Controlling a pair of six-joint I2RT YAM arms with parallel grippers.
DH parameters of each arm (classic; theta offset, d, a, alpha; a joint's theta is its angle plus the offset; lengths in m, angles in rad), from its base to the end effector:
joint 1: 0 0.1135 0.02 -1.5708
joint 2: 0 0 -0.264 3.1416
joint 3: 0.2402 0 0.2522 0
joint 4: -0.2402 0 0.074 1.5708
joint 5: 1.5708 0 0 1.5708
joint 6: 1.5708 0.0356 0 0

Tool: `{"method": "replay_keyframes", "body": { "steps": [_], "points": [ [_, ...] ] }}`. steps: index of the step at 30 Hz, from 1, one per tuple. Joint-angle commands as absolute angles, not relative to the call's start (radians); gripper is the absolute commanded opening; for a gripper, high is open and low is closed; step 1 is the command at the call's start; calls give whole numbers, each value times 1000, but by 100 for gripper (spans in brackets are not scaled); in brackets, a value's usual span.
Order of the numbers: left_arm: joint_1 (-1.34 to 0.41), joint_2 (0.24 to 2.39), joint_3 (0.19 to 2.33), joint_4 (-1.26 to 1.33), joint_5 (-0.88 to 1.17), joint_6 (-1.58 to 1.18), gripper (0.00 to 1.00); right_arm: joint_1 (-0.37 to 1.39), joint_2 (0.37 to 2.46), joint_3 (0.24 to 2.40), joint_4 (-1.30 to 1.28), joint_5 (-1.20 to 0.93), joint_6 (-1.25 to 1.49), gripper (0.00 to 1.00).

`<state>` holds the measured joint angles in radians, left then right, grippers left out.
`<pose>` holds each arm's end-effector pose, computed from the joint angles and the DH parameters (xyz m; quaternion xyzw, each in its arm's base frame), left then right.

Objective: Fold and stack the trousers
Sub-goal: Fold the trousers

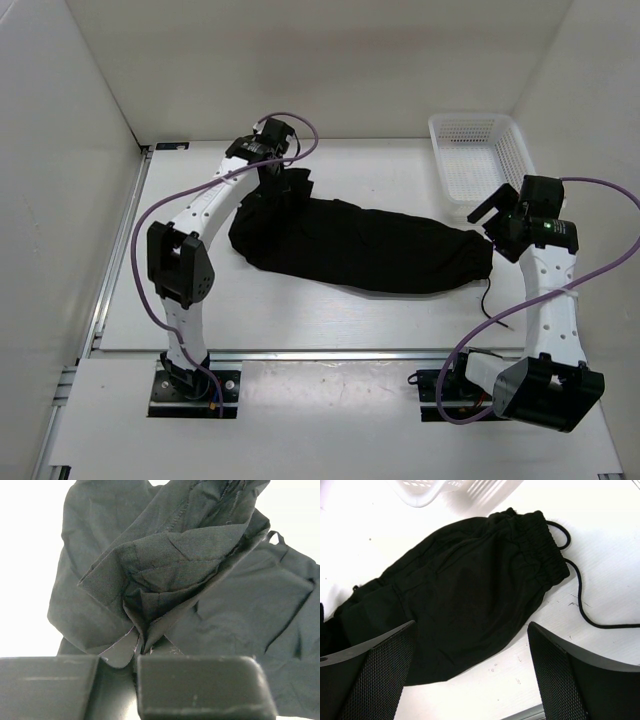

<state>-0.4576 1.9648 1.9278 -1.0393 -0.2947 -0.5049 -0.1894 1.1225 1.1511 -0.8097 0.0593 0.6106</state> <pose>0.3810 -0.1761 0.3130 -0.0586 0.9580 0.0141 0.2805 0.2221 -0.0447 0.3413 0.3698 0.8454 0.0536 0.3817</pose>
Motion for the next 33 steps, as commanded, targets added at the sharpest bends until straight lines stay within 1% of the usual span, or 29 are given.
{"method": "replay_keyframes", "body": {
  "steps": [1, 6, 15, 19, 21, 22, 23, 24, 25, 26, 27, 29, 31, 32, 33],
  "points": [
    [-457, 1878, 1888, -1040, -267, -506, 10, -187, 1108, 1146, -793, 77, 586, 94],
    [-475, 1848, 1867, -1040, -276, -515, 10, -187, 1108, 1146, -793, 86, 586, 94],
    [-508, 1724, 1772, -1031, -327, -574, 10, -187, 1117, 1137, -802, 86, 577, 94],
    [-567, 1687, 1681, -977, -336, -613, 10, -187, 1117, 1137, -793, 86, 577, 94],
    [-629, 1687, 1645, -956, -316, -623, 10, -187, 1117, 1127, -793, 86, 577, 94],
    [-653, 1713, 1644, -939, -289, -623, 22, -187, 1117, 1127, -793, 86, 577, 94],
    [-699, 1738, 1644, -924, -194, -574, 34, -187, 1117, 1118, -793, 86, 577, 94],
    [-722, 1803, 1663, -923, -164, -551, 46, -187, 1117, 1118, -793, 86, 577, 94],
    [-745, 1834, 1683, -937, -154, -536, 55, -187, 1117, 1118, -793, 86, 577, 94],
    [-780, 1857, 1730, -955, -175, -516, 59, -187, 1117, 1109, -784, 86, 577, 94],
    [-793, 1873, 1753, -991, -195, -515, 67, -187, 1117, 1109, -784, 86, 577, 94],
    [-802, 1882, 1792, -1000, -228, -470, 67, -187, 1117, 1109, -784, 95, 577, 94],
    [-793, 1873, 1847, -1011, -239, -457, 60, -187, 1117, 1109, -784, 95, 577, 94],
    [-793, 1873, 1870, -1011, -239, -445, 55, -187, 1117, 1109, -784, 95, 577, 94],
    [-781, 1873, 1929, -1025, -239, -445, 41, -187, 1117, 1100, -784, 95, 577, 94]
  ]
}}
